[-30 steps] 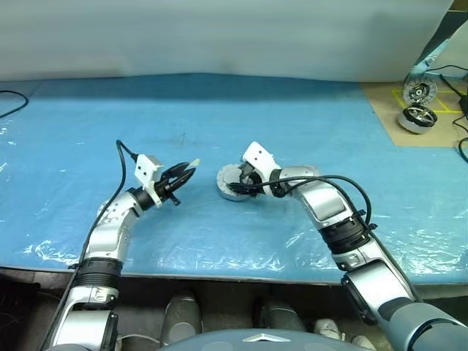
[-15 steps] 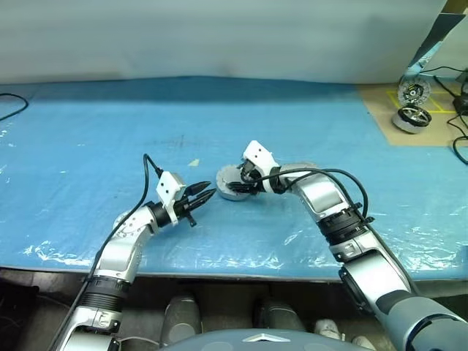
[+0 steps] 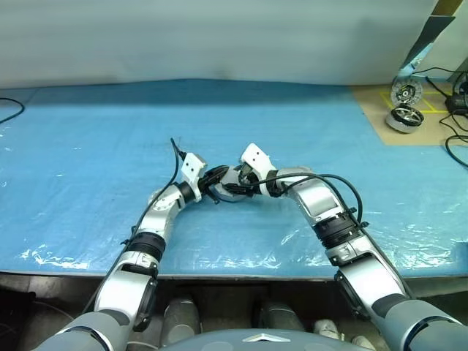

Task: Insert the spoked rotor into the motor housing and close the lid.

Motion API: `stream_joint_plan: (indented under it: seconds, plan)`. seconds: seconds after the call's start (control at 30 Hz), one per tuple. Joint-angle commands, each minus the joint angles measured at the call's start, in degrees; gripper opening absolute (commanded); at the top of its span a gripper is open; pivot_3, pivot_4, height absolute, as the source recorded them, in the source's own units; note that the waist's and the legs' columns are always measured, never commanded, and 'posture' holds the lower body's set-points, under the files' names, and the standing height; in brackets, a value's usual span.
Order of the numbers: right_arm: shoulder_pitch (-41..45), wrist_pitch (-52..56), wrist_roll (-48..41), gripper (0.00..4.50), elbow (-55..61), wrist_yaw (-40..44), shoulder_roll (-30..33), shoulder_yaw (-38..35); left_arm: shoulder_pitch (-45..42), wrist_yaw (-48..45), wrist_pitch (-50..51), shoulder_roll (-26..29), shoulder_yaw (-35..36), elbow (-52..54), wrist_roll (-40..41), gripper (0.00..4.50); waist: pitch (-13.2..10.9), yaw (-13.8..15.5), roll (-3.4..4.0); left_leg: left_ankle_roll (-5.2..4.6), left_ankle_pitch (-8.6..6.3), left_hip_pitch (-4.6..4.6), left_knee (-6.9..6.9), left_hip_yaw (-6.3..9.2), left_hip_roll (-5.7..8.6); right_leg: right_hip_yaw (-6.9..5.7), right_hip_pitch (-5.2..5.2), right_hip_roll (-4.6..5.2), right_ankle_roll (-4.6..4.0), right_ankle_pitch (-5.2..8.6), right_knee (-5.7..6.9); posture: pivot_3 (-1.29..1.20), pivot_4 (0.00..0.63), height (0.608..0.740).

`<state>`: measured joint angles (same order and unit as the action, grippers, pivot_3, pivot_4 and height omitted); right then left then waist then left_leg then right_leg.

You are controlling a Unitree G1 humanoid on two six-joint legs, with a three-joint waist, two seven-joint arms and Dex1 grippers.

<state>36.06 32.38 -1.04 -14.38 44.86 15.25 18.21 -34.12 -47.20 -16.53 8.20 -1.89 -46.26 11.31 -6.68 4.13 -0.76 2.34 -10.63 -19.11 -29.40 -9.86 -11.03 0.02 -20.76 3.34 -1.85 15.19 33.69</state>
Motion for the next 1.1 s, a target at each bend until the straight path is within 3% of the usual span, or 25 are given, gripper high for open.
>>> stream_joint_plan:
  seconds: [0.03,0.47,0.67,0.9,1.1]
  plan:
    - [-6.50,9.16,2.53,2.93,-3.70,-0.37,1.45,4.84,-0.53,-0.81,-1.30,0.26,0.49,-2.77,-0.65,0.04,0.00,0.10,-0.01,0.01,-0.01,-0.01,0.00,0.02,0.00,-0.02,0.00,0.00,0.00,0.00,0.00,0.00,0.150,0.740]
    - [-4.74,10.08,2.13,2.93,-4.73,-0.93,1.06,4.36,1.39,-7.40,6.43,2.75,5.52,7.54,7.47,0.04,-0.11,0.15,0.06,0.01,-0.02,-0.17,0.05,0.03,0.00,-0.02,-0.17,0.03,-0.13,0.11,-0.04,0.00,0.150,0.740]
    - [-5.16,10.99,1.93,2.93,-3.69,-1.28,0.85,4.31,2.34,-7.84,6.28,4.51,2.19,9.44,3.36,0.04,-0.13,0.11,0.08,0.02,-0.02,-0.22,0.05,0.02,0.00,-0.02,-0.22,0.03,-0.09,0.09,-0.04,0.00,0.150,0.740]
    - [-4.47,9.09,1.89,2.93,-5.97,-0.32,1.90,3.56,2.38,-5.78,0.28,5.47,-3.54,3.72,-5.59,0.04,-0.14,0.22,0.09,0.01,-0.02,-0.20,0.05,0.03,-0.01,-0.01,-0.20,0.03,-0.07,0.11,-0.07,0.00,0.150,0.740]
    - [-3.99,8.19,2.00,2.93,-7.82,-0.51,1.61,3.18,2.03,-5.03,-0.85,5.83,-2.30,-0.53,-5.15,0.04,-0.12,0.36,0.11,0.00,-0.02,-0.06,0.05,0.03,0.04,0.06,-0.07,0.08,-0.14,0.24,-0.08,0.00,0.150,0.740]
